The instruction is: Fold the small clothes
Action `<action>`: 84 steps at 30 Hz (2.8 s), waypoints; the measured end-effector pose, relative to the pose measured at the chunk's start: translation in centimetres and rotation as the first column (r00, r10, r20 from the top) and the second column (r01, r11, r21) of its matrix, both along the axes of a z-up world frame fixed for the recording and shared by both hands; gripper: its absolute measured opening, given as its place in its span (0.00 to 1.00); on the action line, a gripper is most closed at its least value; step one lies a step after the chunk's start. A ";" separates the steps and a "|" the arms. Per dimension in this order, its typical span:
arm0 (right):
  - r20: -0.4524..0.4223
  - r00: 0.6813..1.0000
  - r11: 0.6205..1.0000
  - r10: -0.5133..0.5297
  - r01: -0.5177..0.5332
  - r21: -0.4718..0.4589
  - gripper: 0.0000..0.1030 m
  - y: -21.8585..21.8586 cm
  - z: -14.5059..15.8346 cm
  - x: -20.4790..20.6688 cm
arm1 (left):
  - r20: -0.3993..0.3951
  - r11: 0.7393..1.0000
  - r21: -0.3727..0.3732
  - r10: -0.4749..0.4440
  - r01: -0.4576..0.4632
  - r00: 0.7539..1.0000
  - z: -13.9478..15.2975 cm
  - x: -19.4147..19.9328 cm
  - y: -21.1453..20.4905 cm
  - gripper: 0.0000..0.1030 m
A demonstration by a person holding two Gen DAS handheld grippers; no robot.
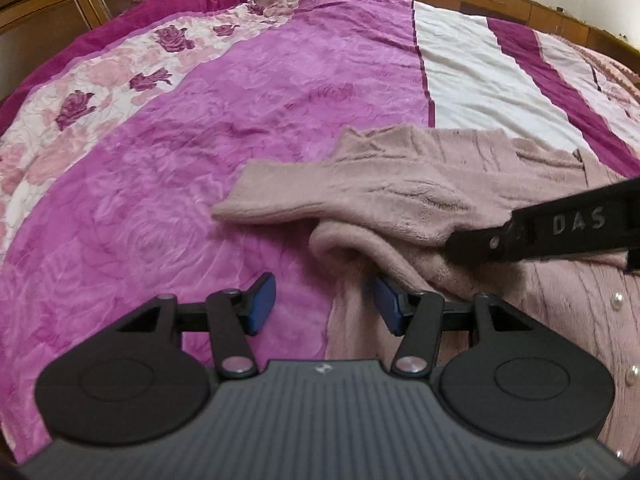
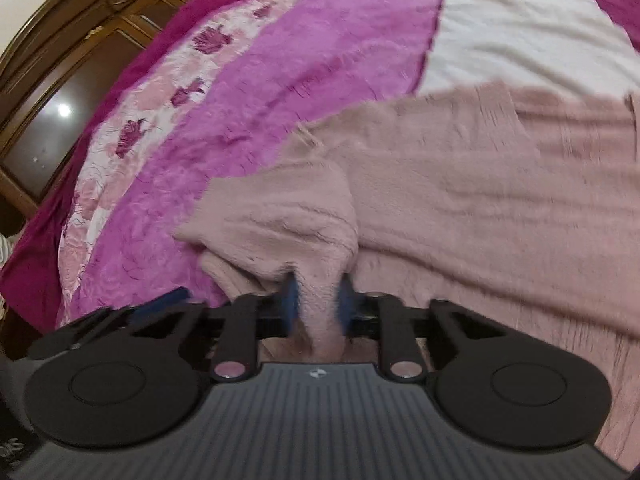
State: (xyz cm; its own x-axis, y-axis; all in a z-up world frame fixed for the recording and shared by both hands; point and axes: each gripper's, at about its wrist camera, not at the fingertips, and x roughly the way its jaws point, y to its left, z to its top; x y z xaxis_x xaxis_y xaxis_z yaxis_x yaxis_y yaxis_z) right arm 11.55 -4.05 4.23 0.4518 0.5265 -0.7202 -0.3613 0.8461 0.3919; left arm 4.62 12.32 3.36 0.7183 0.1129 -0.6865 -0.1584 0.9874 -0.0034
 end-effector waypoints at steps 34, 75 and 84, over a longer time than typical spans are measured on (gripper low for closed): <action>0.313 0.942 0.948 -0.123 0.205 -0.243 0.46 -7.3 -0.2 -2.3 | -0.050 1.000 0.003 0.019 -0.018 0.999 -0.7 1.1 0.0 0.56; 0.437 0.892 0.965 -0.116 0.205 -0.161 0.13 -5.9 5.4 -0.5 | -0.065 1.000 0.020 0.011 -0.010 0.998 -1.3 0.8 -0.1 0.59; 0.293 0.912 0.955 -0.287 0.294 0.021 0.13 -11.6 4.1 0.6 | -0.070 0.999 0.032 0.015 -0.013 0.997 -1.3 1.0 -0.3 0.60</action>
